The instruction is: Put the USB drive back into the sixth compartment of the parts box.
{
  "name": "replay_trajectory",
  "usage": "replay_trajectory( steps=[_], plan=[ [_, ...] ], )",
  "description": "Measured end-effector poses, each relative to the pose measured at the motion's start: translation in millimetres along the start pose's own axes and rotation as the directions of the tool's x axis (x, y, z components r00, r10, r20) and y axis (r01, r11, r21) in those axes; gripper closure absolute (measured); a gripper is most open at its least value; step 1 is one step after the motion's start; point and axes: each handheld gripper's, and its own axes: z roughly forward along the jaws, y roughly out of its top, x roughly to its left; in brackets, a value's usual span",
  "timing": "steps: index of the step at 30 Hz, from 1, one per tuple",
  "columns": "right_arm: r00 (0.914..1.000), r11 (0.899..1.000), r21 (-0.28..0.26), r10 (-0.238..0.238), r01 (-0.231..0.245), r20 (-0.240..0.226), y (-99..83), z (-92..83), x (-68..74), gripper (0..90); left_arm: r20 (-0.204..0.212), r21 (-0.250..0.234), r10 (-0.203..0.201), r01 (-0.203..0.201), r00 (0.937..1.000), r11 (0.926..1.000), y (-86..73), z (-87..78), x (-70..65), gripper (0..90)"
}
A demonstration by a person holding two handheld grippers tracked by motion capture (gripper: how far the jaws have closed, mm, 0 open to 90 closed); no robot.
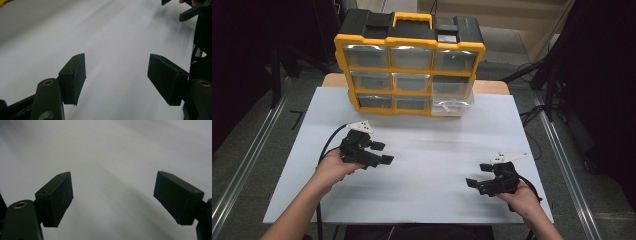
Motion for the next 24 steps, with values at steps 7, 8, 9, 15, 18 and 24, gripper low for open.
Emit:
replay_trajectory(
  steps=[7, 8, 9, 15, 18, 24],
  plan=[
    [1.0000, 1.000, 0.000, -0.001, 0.001, 0.002, -0.2, 0.0, 0.2, 14.1, -0.029, 0.007, -0.023, 0.024, 0.9993, 0.9997, -15.2, -2.9, 0.4, 28.9],
    [1.0000, 1.000, 0.000, -0.002, 0.002, 0.002, -0.3, -0.1, 0.0, 14.1, -0.032, 0.008, -0.028, 0.028, 0.9991, 0.9996, -17.9, -2.9, -0.4, 28.9],
    [1.0000, 1.000, 0.000, -0.002, 0.002, 0.002, -0.3, -0.2, 0.0, 14.1, -0.036, 0.006, -0.028, 0.028, 0.9990, 0.9996, -19.9, -2.8, -1.1, 28.9],
    [1.0000, 1.000, 0.000, 0.000, 0.000, 0.004, -0.4, -0.3, 0.2, 14.1, -0.040, 0.016, -0.024, 0.024, 0.9989, 0.9996, -26.3, -6.7, -2.0, 28.8],
    [1.0000, 1.000, -0.001, 0.000, 0.000, 0.005, -0.5, -0.3, -0.1, 14.1, -0.045, 0.006, -0.027, 0.027, 0.9986, 0.9996, -34.0, -11.0, -2.0, 28.8],
    [1.0000, 1.000, 0.002, -0.002, 0.002, 0.007, -0.6, 0.0, -0.3, 14.1, -0.052, 0.010, -0.039, 0.040, 0.9979, 0.9992, -44.7, -13.3, -2.2, 28.9]
  ],
)
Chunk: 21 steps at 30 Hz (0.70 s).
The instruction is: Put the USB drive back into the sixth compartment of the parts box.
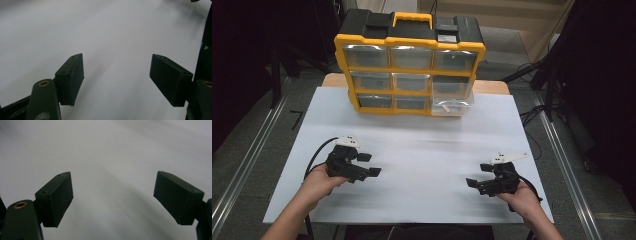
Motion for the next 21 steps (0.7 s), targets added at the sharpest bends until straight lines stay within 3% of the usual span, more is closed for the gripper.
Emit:
replay_trajectory(
  steps=[13, 21],
  plan=[
    [1.0000, 1.000, 0.000, -0.003, 0.003, 0.002, -0.4, -0.4, 0.0, 14.1, -0.034, 0.005, -0.006, 0.006, 0.9994, 1.0000, -24.3, -8.5, -1.6, 28.8],
    [1.0000, 1.000, 0.004, -0.003, 0.003, 0.002, -0.5, 0.0, -0.1, 14.1, -0.060, -0.021, -0.020, 0.019, 0.9980, 0.9996, -38.6, -19.1, 1.5, 28.9]
  ],
)
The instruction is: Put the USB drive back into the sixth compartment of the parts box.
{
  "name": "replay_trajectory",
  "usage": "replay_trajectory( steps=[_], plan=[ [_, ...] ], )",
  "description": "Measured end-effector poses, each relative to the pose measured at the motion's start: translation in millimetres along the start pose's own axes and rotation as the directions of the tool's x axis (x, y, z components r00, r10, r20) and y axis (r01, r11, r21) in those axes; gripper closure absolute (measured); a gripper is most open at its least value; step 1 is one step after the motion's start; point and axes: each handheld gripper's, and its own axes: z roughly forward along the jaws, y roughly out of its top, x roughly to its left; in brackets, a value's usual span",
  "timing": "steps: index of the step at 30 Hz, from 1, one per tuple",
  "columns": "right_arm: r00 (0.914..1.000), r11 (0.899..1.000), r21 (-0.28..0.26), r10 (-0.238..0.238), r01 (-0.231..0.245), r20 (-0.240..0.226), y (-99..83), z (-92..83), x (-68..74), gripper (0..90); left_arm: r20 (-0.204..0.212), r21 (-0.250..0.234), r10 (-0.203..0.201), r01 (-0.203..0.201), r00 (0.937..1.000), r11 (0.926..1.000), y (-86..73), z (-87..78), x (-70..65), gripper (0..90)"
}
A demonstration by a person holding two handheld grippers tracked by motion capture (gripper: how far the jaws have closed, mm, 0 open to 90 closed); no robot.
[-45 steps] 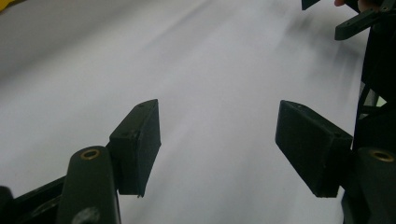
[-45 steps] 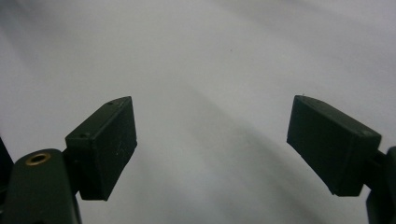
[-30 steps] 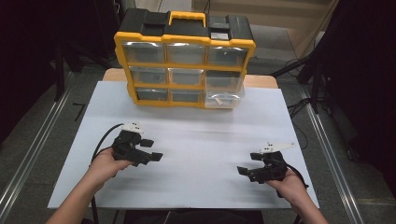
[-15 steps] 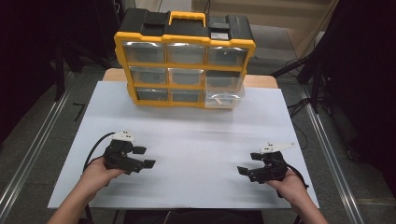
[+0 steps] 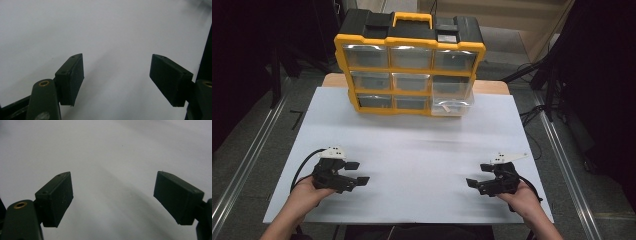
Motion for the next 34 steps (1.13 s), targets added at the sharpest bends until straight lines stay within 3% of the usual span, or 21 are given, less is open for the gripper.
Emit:
replay_trajectory(
  steps=[7, 30, 34],
  plan=[
    [1.0000, 1.000, 0.001, 0.001, -0.001, 0.000, -0.1, 0.0, -0.4, 14.1, -0.019, -0.003, -0.009, 0.009, 0.9998, 1.0000, -2.1, -2.7, 4.5, 28.8],
    [1.0000, 1.000, 0.004, 0.000, 0.000, 0.001, -0.2, 0.5, -0.1, 14.1, -0.014, 0.012, -0.004, 0.004, 0.9999, 0.9999, -3.1, 1.0, 4.9, 28.8],
    [1.0000, 1.000, 0.007, -0.006, 0.006, 0.002, -0.7, 0.5, -0.1, 14.1, -0.043, 0.016, -0.008, 0.008, 0.9990, 0.9998, -3.3, 2.3, 7.0, 22.1]
  ],
)
